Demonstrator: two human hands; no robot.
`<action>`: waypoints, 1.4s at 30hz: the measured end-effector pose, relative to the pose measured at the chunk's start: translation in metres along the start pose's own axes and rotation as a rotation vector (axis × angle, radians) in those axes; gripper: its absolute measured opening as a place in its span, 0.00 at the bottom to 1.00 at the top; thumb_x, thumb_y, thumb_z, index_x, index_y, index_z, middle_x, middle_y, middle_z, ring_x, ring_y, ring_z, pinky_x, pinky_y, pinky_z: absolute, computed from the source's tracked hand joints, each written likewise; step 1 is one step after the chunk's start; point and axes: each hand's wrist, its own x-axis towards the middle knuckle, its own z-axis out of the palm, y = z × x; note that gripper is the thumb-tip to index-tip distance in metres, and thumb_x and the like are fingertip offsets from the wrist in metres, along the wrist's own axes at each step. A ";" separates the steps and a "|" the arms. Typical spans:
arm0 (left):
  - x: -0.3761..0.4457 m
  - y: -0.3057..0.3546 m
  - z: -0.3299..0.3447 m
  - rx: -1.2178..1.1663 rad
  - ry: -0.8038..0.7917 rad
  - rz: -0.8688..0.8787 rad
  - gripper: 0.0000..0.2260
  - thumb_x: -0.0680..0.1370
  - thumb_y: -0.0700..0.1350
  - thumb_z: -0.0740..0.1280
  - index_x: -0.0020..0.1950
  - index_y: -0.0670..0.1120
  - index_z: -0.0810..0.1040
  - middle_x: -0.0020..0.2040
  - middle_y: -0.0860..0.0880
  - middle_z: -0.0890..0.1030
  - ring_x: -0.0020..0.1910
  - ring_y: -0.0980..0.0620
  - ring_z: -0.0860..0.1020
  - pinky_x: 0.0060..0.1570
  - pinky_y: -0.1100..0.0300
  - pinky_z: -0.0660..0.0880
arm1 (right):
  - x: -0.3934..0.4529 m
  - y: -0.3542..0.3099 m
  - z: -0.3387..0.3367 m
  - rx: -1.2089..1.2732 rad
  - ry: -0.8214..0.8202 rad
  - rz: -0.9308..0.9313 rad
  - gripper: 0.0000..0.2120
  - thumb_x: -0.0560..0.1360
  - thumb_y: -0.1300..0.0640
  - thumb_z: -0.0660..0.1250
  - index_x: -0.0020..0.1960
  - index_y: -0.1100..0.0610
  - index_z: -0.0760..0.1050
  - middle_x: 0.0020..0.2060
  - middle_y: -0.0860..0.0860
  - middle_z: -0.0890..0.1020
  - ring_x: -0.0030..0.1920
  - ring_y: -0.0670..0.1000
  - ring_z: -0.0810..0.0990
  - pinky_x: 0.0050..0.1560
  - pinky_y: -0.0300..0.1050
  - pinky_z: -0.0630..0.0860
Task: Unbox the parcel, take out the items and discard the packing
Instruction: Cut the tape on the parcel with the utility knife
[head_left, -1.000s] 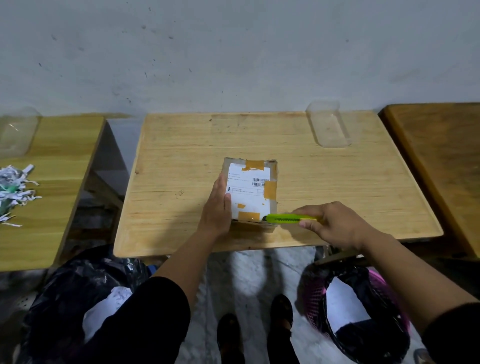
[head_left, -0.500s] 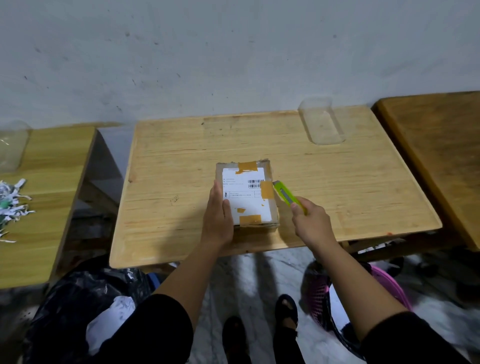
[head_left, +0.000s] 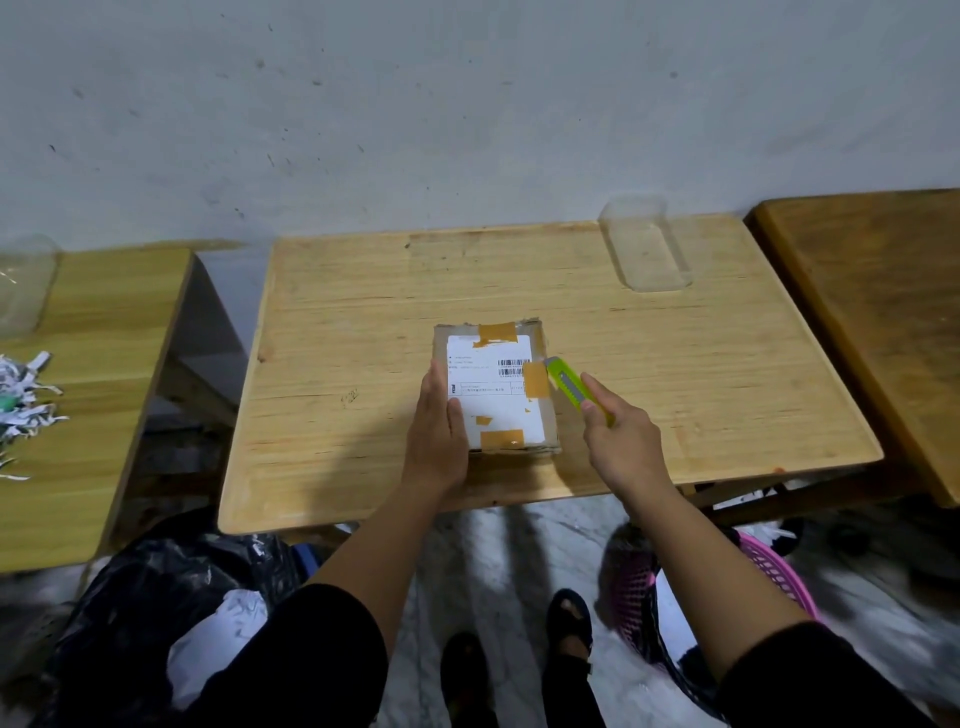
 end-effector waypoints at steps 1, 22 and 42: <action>0.000 0.000 0.000 -0.001 0.001 0.000 0.23 0.83 0.43 0.48 0.76 0.47 0.46 0.77 0.48 0.55 0.74 0.51 0.56 0.65 0.65 0.53 | -0.001 -0.002 0.001 -0.005 0.013 -0.007 0.17 0.79 0.55 0.58 0.67 0.46 0.70 0.60 0.54 0.79 0.55 0.59 0.77 0.58 0.48 0.73; -0.001 -0.001 0.000 0.017 0.011 0.010 0.23 0.82 0.44 0.48 0.76 0.48 0.46 0.77 0.47 0.55 0.74 0.50 0.57 0.71 0.56 0.56 | -0.003 -0.003 -0.002 -0.028 -0.001 0.005 0.18 0.79 0.55 0.57 0.67 0.45 0.70 0.59 0.54 0.80 0.36 0.49 0.73 0.44 0.42 0.72; 0.000 0.007 0.004 0.034 0.067 -0.068 0.22 0.82 0.41 0.46 0.76 0.46 0.48 0.76 0.45 0.58 0.73 0.48 0.61 0.67 0.57 0.61 | -0.018 0.007 -0.036 -0.083 -0.184 0.084 0.15 0.78 0.55 0.59 0.62 0.43 0.74 0.35 0.44 0.72 0.31 0.41 0.67 0.32 0.34 0.64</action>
